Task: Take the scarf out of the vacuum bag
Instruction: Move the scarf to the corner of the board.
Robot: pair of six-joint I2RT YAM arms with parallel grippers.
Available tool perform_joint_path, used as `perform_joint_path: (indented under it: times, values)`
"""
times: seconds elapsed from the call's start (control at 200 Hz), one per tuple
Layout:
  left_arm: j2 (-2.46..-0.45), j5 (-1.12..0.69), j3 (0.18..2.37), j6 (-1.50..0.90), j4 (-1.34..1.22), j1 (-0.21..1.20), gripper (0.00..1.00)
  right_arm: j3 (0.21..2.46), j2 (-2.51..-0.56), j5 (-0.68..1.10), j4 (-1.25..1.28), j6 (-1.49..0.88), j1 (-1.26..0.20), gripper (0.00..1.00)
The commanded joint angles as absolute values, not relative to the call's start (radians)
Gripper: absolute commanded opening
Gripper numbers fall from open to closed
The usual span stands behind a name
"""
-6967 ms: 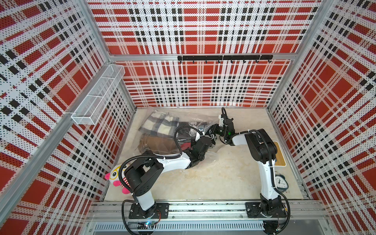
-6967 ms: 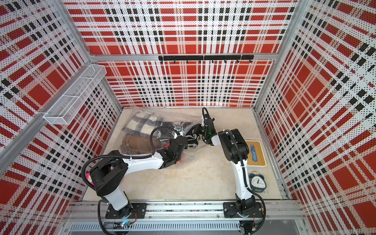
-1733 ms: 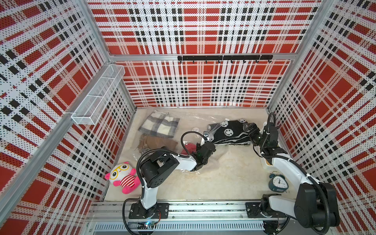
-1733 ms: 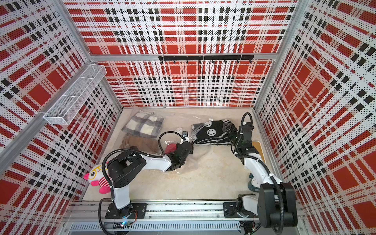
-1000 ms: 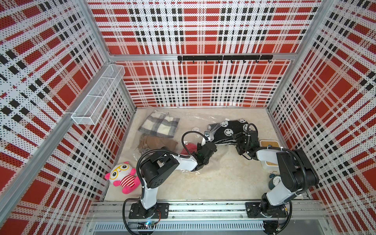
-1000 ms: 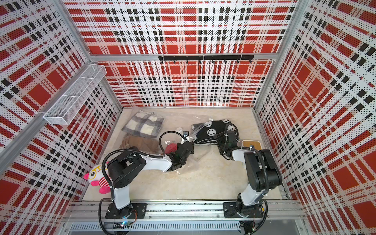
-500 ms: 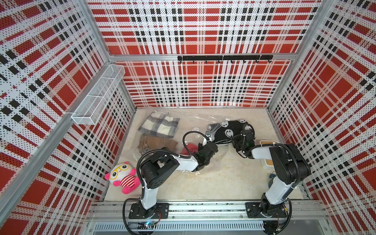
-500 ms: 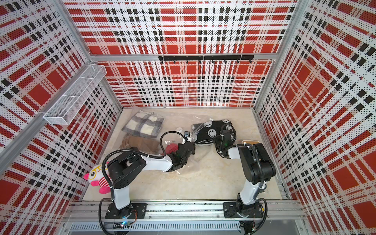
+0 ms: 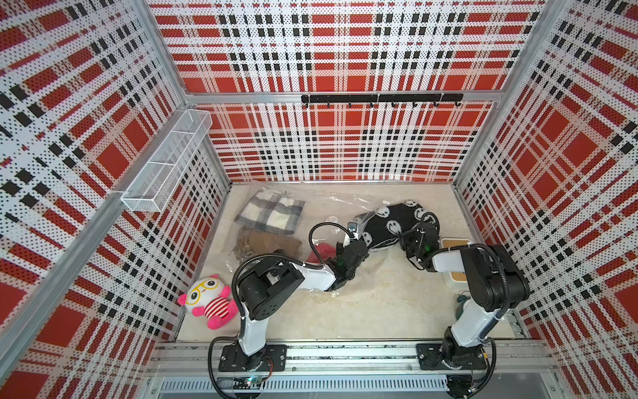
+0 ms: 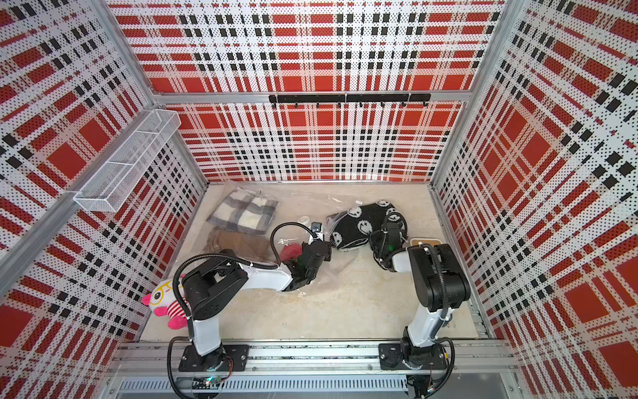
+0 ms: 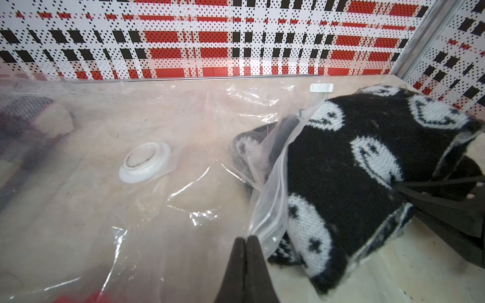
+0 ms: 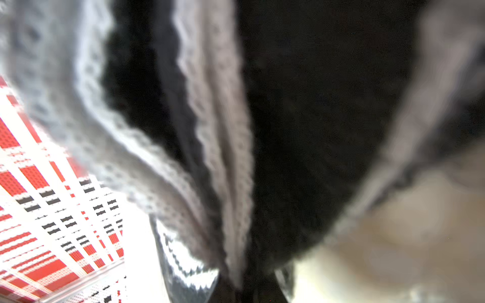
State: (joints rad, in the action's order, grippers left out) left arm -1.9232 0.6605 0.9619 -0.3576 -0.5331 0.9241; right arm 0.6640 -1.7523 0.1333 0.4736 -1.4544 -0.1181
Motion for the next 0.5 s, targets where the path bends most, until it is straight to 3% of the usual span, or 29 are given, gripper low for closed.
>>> perform_joint_path:
  times: [0.0,0.496]
  values:
    - [-1.908,0.687,0.951,-0.363,-0.574,0.916,0.00,0.646,-1.745,0.114,0.468,-1.438,-0.063,0.00]
    - [-1.883,0.811,0.974,-0.306,-0.583,0.919,0.00,0.727,-1.746,0.069,0.344,-1.441,0.049,0.00]
